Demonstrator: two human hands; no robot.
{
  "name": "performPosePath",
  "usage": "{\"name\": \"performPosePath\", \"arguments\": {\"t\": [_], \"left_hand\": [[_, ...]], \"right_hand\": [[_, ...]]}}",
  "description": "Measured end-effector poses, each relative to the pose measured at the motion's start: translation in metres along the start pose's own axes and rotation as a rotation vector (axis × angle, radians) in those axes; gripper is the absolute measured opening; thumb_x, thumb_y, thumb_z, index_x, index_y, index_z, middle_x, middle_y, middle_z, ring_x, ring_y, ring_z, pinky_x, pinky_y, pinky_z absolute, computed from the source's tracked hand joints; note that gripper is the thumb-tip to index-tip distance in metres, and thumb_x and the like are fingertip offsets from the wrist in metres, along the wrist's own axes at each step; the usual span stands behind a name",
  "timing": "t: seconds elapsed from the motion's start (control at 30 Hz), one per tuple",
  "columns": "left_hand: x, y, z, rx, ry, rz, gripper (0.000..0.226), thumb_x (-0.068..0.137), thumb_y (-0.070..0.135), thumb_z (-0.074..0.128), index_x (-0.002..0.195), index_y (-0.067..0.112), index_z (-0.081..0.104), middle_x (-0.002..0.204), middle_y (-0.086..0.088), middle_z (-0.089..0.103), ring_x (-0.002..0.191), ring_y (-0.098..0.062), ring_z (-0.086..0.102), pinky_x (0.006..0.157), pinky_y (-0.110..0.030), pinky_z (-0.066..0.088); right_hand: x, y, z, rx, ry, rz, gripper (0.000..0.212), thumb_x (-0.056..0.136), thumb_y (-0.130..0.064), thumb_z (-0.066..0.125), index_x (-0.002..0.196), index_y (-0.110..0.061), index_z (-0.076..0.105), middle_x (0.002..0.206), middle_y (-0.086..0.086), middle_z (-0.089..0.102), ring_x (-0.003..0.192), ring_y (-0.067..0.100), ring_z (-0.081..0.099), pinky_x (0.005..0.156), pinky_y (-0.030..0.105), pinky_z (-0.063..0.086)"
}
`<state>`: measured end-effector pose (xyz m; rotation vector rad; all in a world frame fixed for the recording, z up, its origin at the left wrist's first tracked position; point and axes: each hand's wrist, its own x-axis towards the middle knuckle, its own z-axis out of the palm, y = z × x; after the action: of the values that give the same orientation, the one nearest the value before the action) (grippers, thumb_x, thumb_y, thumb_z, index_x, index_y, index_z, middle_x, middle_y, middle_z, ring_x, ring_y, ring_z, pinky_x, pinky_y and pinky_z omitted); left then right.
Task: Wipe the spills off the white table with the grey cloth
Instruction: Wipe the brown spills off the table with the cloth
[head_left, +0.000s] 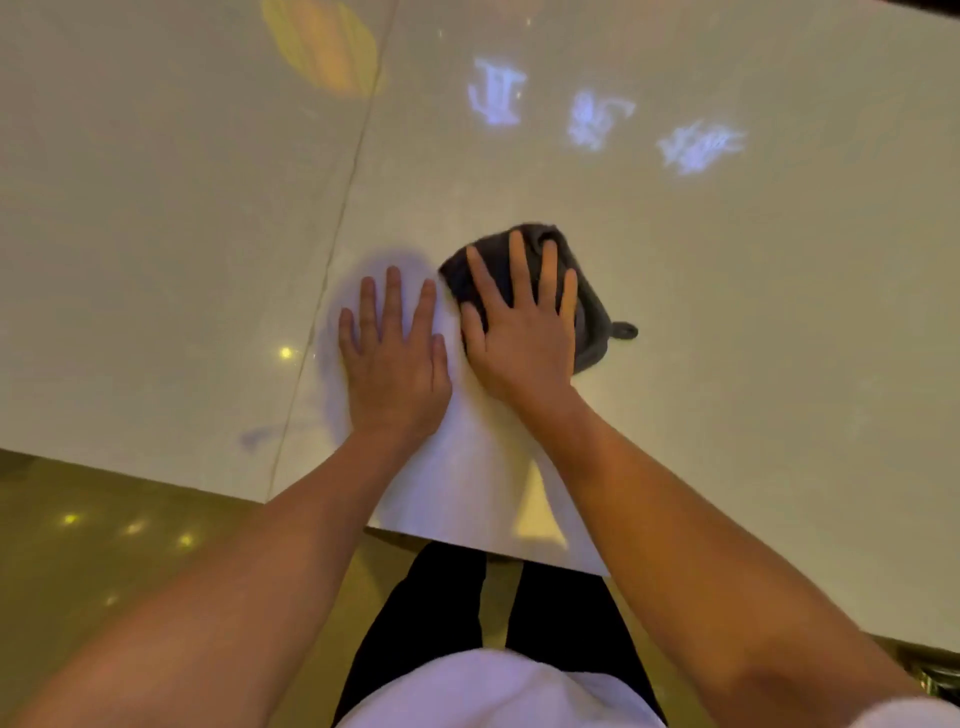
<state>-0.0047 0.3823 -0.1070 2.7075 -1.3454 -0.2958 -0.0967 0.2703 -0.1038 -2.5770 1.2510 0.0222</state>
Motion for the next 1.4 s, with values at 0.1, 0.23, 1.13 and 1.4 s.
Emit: {"name": "performPosePath", "arguments": {"t": [0.1, 0.23, 1.13, 1.4], "left_hand": [[-0.001, -0.001, 0.005, 0.016, 0.037, -0.011, 0.058, 0.101, 0.036, 0.027, 0.158, 0.023, 0.026, 0.168, -0.012, 0.015, 0.154, -0.035, 0.011, 0.122, -0.057, 0.010], [0.002, -0.001, 0.011, 0.051, 0.096, -0.020, 0.057, 0.100, 0.035, 0.030, 0.156, 0.024, 0.033, 0.167, -0.011, 0.021, 0.153, -0.034, 0.017, 0.120, -0.057, 0.016], [0.000, 0.003, 0.002, -0.001, 0.144, -0.052, 0.046, 0.098, 0.032, 0.037, 0.134, 0.010, 0.055, 0.162, -0.009, 0.033, 0.151, -0.031, 0.024, 0.118, -0.053, 0.021], [-0.002, 0.003, -0.001, 0.019, 0.046, -0.036, 0.052, 0.098, 0.034, 0.035, 0.144, 0.011, 0.044, 0.166, -0.012, 0.021, 0.153, -0.033, 0.014, 0.120, -0.054, 0.014]], "right_hand": [[0.103, -0.005, -0.011, 0.028, -0.025, 0.037, 0.060, 0.103, -0.051, 0.031, 0.161, -0.040, 0.021, 0.173, 0.009, 0.009, 0.158, 0.041, 0.000, 0.127, 0.058, -0.001], [0.200, -0.022, -0.024, 0.050, -0.033, -0.031, 0.061, 0.103, -0.052, 0.024, 0.162, -0.039, 0.018, 0.173, 0.010, 0.005, 0.158, 0.041, -0.005, 0.127, 0.059, -0.004], [0.139, -0.047, -0.005, -0.042, -0.105, -0.494, 0.057, 0.104, -0.053, 0.022, 0.160, -0.043, 0.024, 0.173, 0.005, 0.012, 0.159, 0.039, 0.003, 0.127, 0.057, 0.000], [-0.121, 0.028, 0.011, 0.025, -0.055, -0.182, 0.057, 0.103, -0.050, 0.037, 0.159, -0.040, 0.031, 0.170, 0.008, 0.023, 0.157, 0.041, 0.012, 0.127, 0.057, 0.007]]}}
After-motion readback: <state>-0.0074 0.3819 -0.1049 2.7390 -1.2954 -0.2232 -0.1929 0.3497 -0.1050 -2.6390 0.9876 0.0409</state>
